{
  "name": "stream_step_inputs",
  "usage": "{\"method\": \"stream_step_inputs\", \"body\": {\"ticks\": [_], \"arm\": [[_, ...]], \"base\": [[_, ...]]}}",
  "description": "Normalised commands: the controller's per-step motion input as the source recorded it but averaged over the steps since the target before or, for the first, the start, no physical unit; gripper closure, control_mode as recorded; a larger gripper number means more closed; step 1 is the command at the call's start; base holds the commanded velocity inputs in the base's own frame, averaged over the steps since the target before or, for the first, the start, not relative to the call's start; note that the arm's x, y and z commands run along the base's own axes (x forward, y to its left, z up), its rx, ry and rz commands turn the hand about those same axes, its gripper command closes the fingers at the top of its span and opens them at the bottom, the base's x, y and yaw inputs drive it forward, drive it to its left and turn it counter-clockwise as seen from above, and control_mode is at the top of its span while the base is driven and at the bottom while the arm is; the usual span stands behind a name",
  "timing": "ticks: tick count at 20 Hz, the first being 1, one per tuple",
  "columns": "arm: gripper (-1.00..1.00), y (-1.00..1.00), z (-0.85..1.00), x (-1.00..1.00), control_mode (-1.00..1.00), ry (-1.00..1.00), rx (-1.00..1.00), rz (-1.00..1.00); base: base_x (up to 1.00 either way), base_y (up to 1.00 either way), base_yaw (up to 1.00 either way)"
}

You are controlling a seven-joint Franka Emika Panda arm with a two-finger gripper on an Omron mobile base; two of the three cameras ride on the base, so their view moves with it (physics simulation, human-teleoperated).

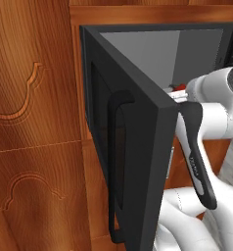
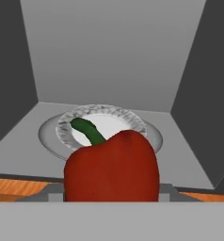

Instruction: Pick the bell pepper from the counter and place it in the microwave. Then turn on the microwave.

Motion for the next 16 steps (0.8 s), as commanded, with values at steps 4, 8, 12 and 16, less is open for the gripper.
{"method": "stream_step_inputs", "body": {"ticks": [4,8,12,16], "arm": [[1.00,0.10,-0.10,0.13,-1.00,0.00,0.00,0.00],[1.00,0.06,-0.03,0.13,-1.00,0.00,0.00,0.00],[1.00,0.05,-0.02,0.16,-1.00,0.00,0.00,0.00],[1.00,0.01,0.00,0.18,-1.00,0.00,0.00,0.00]], "base": [[0.00,0.00,0.00],[0.00,0.00,0.00],[0.00,0.00,0.00],[0.00,0.00,0.00]]}}
